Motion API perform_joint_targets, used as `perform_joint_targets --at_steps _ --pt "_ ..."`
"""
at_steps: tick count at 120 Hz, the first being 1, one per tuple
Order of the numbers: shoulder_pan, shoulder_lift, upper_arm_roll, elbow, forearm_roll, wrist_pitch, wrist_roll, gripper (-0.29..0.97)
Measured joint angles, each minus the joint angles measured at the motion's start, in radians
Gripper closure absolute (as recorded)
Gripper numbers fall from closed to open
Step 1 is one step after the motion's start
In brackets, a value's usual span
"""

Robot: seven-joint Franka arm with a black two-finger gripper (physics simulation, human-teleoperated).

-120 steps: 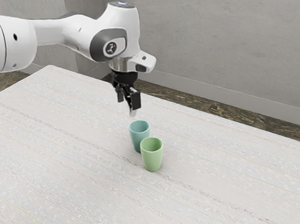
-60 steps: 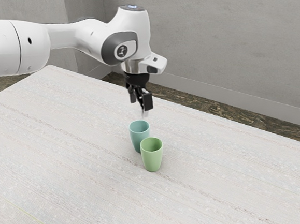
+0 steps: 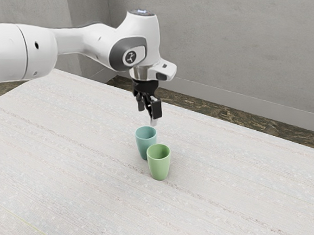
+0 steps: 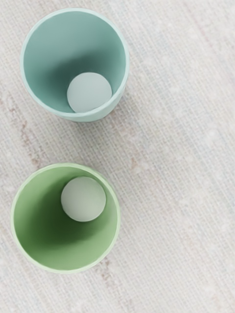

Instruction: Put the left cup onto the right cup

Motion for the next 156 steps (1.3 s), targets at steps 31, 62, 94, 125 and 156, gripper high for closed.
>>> perform_joint_targets --at_steps 31,62,94,125,156 --pt "0.001 0.023 0.000 0.000 0.001 0.009 0.002 0.00" --pt "0.002 0.037 0.002 0.000 0.002 0.015 0.004 0.00" --pt "0.001 0.043 0.007 0.000 0.002 0.017 0.007 0.08" --pt "0.002 0.056 0.015 -0.001 0.002 0.028 0.009 0.16" --pt "0.002 0.075 0.017 -0.001 0.002 0.046 0.014 0.19"
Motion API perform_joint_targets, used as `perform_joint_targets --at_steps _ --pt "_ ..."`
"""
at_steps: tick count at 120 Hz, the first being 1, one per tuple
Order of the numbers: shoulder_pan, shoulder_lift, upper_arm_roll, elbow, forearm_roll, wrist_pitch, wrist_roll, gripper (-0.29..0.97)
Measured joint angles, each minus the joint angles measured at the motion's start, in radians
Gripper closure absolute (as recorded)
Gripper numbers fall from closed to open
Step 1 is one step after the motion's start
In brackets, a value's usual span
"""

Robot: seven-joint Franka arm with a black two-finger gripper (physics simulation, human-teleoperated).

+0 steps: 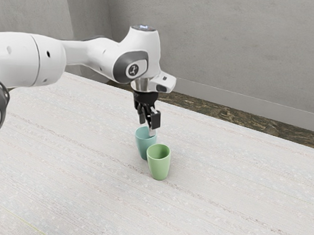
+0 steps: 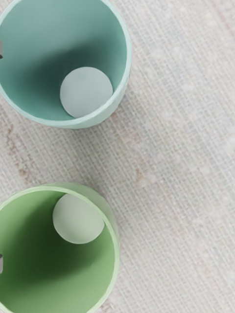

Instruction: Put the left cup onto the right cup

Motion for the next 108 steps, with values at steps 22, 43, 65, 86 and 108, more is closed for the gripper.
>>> perform_joint_targets --at_steps 22,43,65,86,108 --pt "0.001 0.008 0.001 0.000 -0.001 0.012 0.002 0.24" --pt "0.001 0.012 0.007 0.000 -0.001 0.018 0.003 0.27" --pt "0.001 0.019 0.009 0.000 -0.001 0.028 0.005 0.28" --pt "0.001 0.026 0.009 0.000 0.000 0.037 0.006 0.29" --pt "0.001 0.033 0.009 0.000 0.001 0.042 0.006 0.29"
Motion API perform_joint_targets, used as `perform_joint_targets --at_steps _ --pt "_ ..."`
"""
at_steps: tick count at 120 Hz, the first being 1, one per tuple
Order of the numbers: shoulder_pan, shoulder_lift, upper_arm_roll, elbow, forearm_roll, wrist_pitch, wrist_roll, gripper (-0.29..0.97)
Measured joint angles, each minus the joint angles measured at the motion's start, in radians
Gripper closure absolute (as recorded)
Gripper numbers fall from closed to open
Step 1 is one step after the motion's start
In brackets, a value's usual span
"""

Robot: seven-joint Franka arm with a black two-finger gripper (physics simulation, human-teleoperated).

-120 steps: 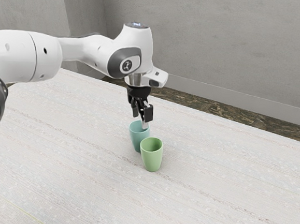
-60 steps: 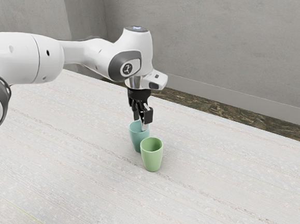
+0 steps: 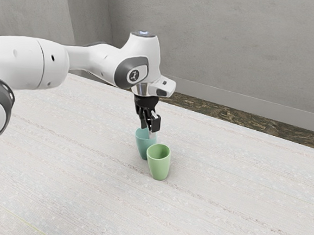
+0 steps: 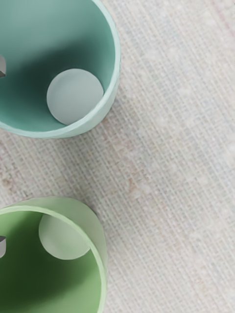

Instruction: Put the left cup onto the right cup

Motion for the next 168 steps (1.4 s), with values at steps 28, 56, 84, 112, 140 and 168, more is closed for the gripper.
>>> perform_joint_targets --at_steps 28,56,84,112,140,168 --pt "0.000 0.005 0.000 0.001 0.000 0.006 0.000 0.33" --pt "0.000 0.009 0.000 0.000 0.000 0.007 0.001 0.38" --pt "0.000 0.015 0.007 0.000 0.000 0.009 0.002 0.40" --pt "0.000 0.021 0.018 -0.001 -0.001 0.022 0.006 0.40" --pt "0.000 0.027 0.019 -0.004 -0.001 0.032 0.009 0.40" --pt "0.000 0.033 0.019 -0.007 -0.001 0.045 0.010 0.41"
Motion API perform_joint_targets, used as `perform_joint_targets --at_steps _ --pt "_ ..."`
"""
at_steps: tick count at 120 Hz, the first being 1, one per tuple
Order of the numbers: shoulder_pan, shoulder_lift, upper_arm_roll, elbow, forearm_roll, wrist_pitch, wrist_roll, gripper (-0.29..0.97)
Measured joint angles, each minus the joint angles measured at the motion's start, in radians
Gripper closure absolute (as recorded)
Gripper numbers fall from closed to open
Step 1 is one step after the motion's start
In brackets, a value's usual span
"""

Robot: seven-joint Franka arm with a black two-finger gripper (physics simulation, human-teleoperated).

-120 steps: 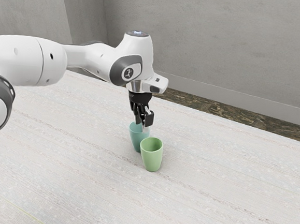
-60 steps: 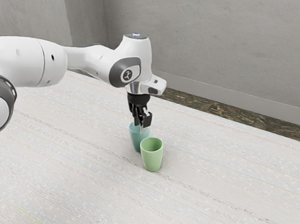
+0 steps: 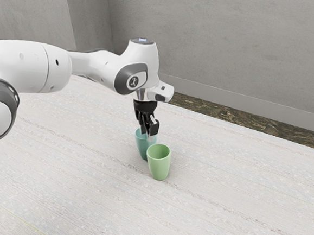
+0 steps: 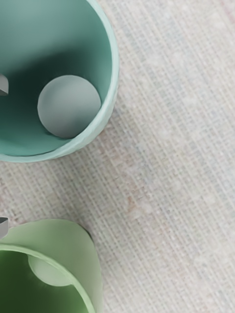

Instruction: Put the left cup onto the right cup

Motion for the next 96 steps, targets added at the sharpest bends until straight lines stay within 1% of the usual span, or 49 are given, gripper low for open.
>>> perform_joint_targets --at_steps 96 --pt "0.001 0.022 0.000 0.004 0.001 0.022 0.005 0.41"
